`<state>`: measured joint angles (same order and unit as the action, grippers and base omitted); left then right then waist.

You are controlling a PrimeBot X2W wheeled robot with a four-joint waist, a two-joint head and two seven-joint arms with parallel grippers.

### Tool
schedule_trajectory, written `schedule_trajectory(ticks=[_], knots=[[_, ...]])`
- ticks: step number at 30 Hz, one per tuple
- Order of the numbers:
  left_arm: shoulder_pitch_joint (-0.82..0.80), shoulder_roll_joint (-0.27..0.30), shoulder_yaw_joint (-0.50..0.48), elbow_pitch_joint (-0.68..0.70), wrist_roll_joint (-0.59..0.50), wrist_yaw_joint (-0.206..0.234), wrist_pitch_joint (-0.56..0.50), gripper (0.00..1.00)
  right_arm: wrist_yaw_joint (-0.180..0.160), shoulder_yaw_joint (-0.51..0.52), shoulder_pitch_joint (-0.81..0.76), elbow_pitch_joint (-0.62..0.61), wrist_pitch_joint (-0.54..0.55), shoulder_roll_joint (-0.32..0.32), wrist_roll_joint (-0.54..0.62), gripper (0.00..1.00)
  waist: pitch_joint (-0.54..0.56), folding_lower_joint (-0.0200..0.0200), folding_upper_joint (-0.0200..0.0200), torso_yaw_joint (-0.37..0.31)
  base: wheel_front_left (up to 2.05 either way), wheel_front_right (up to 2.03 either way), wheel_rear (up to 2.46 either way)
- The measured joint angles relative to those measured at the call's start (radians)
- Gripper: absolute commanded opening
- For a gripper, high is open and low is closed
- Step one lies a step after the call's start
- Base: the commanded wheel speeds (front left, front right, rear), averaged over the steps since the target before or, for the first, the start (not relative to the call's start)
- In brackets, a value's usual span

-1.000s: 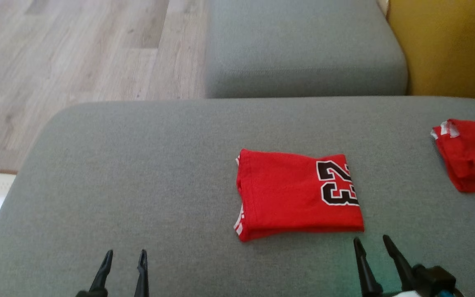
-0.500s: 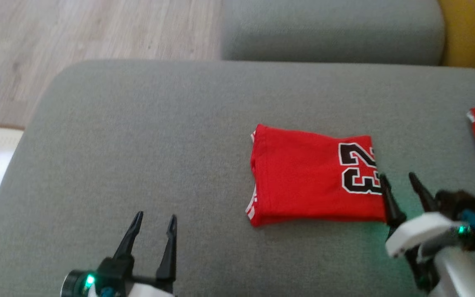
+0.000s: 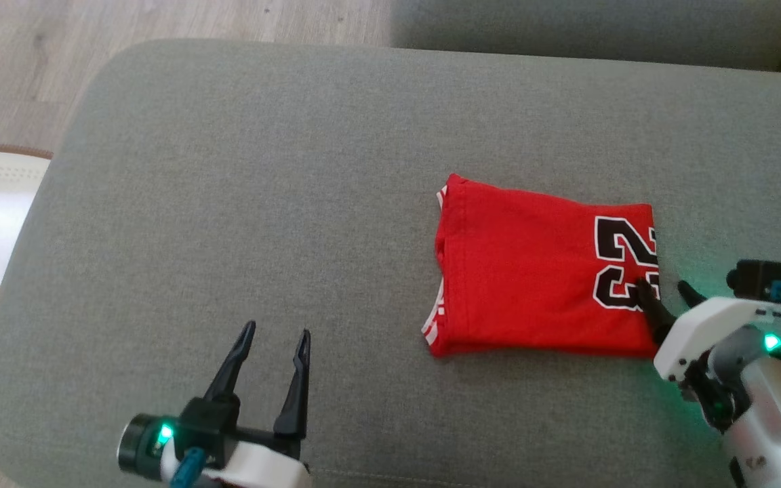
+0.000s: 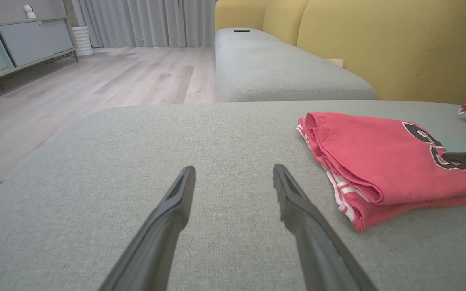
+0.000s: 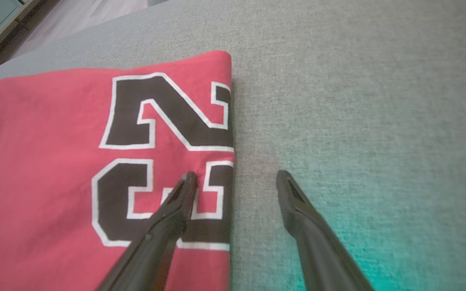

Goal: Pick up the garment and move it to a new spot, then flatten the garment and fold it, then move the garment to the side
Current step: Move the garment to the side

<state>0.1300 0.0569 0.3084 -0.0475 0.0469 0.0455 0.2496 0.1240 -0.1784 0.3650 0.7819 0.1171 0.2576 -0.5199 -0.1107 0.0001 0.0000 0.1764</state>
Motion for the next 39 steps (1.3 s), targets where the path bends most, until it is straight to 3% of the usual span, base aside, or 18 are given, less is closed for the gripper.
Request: schedule_trajectory(ticks=[3,4,5,8,17,24,31,39], knots=[[-0.019,0.0,0.002,-0.003,0.0,0.008,0.0,1.0,0.0,-0.019,0.023,0.009,0.018,0.005,-0.025,0.98,-0.011,0.0,0.0,-0.001,0.0,0.0,0.0],[-0.024,0.0,0.002,-0.004,0.0,0.009,0.0,1.0,0.0,-0.03,0.032,0.009,0.026,0.007,-0.03,0.74,-0.015,0.0,0.0,-0.002,0.0,0.0,0.0],[-0.029,0.0,0.003,-0.007,0.0,0.009,0.0,1.0,0.0,-0.04,0.042,0.011,0.038,0.008,-0.042,0.62,-0.02,0.0,0.0,-0.002,0.0,0.0,0.0],[-0.04,0.0,0.003,-0.008,0.002,0.009,0.0,1.0,0.0,-0.076,0.067,0.008,0.073,0.01,-0.079,0.0,-0.034,0.0,0.0,-0.007,0.0,0.0,0.0],[-0.074,-0.001,0.004,-0.007,0.01,0.013,0.0,1.0,0.003,-0.147,0.141,-0.015,0.105,0.059,-0.093,0.0,-0.076,0.0,0.0,-0.067,0.0,0.0,0.0],[-0.146,-0.003,0.032,0.008,0.021,0.016,0.0,1.0,0.003,-0.147,0.286,-0.044,0.14,0.202,-0.028,0.0,-0.13,0.0,0.0,-0.151,0.0,0.0,0.0],[-0.253,-0.004,0.061,0.01,0.02,0.014,0.0,1.0,0.003,-0.099,0.432,-0.11,0.194,0.326,0.034,0.0,-0.231,0.0,0.0,-0.221,0.0,0.0,0.0],[-0.321,-0.004,0.066,0.01,0.02,0.006,0.003,1.0,0.003,0.025,0.473,-0.169,0.239,0.427,0.104,0.0,-0.314,0.0,0.0,-0.262,0.0,0.0,0.0]])
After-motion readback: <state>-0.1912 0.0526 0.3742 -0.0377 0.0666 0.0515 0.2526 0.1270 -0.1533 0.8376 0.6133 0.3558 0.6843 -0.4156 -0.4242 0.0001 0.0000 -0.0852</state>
